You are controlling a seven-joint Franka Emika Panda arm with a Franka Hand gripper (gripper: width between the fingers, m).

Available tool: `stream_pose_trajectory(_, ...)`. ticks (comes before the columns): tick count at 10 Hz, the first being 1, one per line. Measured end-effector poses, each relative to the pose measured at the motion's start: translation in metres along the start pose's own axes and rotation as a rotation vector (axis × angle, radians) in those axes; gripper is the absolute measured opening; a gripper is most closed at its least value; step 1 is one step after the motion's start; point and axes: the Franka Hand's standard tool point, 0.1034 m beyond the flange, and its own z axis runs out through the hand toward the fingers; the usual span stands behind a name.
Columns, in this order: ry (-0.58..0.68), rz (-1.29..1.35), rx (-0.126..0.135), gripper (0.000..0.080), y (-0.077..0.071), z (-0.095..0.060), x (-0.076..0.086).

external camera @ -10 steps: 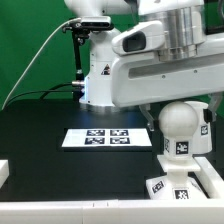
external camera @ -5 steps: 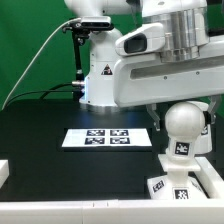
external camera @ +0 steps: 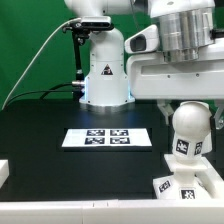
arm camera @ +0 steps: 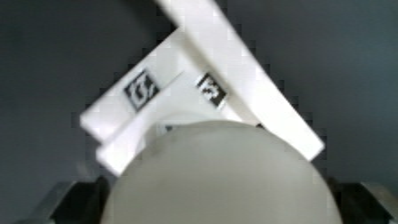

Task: Assemble lamp

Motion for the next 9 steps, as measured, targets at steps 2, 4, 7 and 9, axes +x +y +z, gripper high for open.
stream_pose_trajectory(2, -0.009, 0.088, 0.035, 0.0576, -0.002, 0.0, 0.002)
stream_pose_trajectory(4, -0.01, 0.072, 0.035, 0.0632, -0.002, 0.001, 0.002)
stream_pose_trajectory(7, -0.003, -0.343, 0.012, 0.0695, 0.006, -0.003, 0.015)
stream_pose_trajectory(9, 0.011, -0.657, -0.041, 0.0698, 0.004, -0.008, 0.017)
